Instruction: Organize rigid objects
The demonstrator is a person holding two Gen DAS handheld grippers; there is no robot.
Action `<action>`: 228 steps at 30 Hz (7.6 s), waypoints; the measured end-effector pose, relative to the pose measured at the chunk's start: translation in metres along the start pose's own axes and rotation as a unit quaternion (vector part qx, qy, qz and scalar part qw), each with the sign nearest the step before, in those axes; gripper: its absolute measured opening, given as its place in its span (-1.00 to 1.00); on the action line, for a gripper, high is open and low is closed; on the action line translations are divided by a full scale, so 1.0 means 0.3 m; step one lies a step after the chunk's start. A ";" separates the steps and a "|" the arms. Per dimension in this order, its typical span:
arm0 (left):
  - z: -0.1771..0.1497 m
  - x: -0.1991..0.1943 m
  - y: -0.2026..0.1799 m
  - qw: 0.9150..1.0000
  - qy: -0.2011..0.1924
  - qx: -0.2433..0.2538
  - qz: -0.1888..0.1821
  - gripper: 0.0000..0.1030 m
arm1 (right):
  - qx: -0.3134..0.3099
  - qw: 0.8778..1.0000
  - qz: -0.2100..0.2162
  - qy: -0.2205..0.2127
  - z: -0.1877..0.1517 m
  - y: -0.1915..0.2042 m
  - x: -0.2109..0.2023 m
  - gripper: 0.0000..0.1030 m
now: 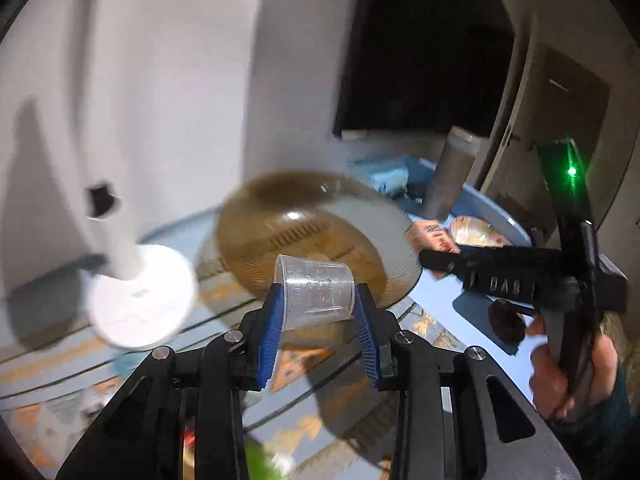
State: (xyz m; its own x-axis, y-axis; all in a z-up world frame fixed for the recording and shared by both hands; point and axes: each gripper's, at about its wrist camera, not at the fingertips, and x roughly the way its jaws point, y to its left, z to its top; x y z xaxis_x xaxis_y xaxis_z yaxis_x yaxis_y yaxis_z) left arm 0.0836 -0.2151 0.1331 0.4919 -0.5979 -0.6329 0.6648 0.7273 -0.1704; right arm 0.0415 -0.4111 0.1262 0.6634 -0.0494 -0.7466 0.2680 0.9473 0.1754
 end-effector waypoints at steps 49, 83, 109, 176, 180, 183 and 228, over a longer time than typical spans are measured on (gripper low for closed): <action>-0.653 -0.426 0.439 0.981 0.057 -0.163 0.089 0.95 | -0.130 0.979 0.127 0.096 -0.406 0.500 -0.032 0.22; -0.620 -0.224 0.370 0.986 0.080 -0.116 0.093 -0.22 | -0.137 0.981 0.109 0.084 -0.424 0.508 0.130 -0.47; -0.010 -0.496 -0.079 0.994 -0.107 0.004 0.014 -0.22 | -0.053 0.982 0.067 -0.168 -0.028 0.099 -0.546 -0.46; -0.684 -0.451 0.385 0.956 -0.016 -0.193 0.222 0.99 | -0.125 0.988 0.066 0.055 -0.502 0.450 0.025 0.57; -0.709 -0.383 0.361 0.956 0.009 -0.161 0.246 0.99 | -0.124 0.986 0.049 0.097 -0.553 0.424 0.156 0.58; -0.697 -0.362 0.345 0.956 0.014 -0.141 0.255 0.99 | -0.164 0.982 0.026 0.092 -0.558 0.450 0.177 0.77; -0.702 -0.316 0.333 0.960 0.065 -0.114 0.246 0.99 | -0.155 0.986 0.019 0.055 -0.563 0.466 0.197 1.00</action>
State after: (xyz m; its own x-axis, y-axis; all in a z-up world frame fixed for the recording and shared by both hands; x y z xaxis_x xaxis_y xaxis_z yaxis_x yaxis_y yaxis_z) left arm -0.0151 -0.0149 0.0172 0.6301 -0.1274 -0.7660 0.2230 0.9746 0.0213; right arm 0.0001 -0.2281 -0.0016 0.5850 0.0071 -0.8110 0.0057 0.9999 0.0129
